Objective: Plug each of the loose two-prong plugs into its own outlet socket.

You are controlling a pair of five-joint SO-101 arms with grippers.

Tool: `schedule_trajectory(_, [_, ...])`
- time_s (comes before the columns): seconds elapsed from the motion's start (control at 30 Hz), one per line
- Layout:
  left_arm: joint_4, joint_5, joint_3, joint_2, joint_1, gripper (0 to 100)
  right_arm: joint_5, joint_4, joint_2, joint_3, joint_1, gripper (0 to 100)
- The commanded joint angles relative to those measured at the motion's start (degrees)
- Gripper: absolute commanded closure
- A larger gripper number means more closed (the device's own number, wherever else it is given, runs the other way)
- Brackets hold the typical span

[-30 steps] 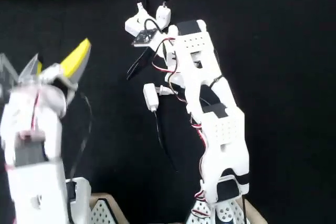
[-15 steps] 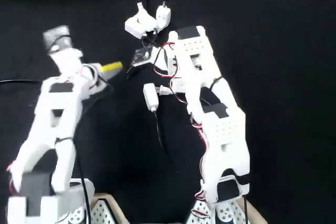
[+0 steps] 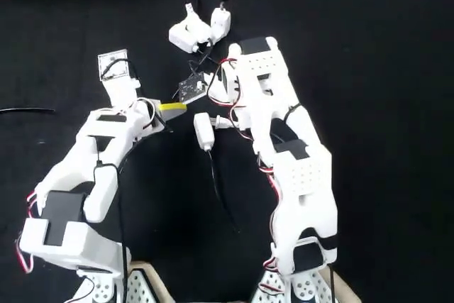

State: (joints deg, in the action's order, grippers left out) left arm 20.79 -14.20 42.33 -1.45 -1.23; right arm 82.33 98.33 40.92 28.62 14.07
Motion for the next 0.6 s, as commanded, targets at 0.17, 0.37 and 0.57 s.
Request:
schedule_trajectory(0.17, [-0.7, 0.0, -0.3, 1.2, 0.7, 55, -0.8, -0.8, -2.1, 2.9, 1.9, 85.8])
schedule_trajectory(0.37, [9.4, 0.1, -0.4, 6.4, 0.5, 55, -3.1, 1.6, -3.2, 6.7, 2.0, 85.8])
schedule_trajectory(0.57, [13.2, 0.0, -0.6, 7.6, 0.0, 55, 1.3, 2.5, -3.9, 11.7, 4.4, 85.8])
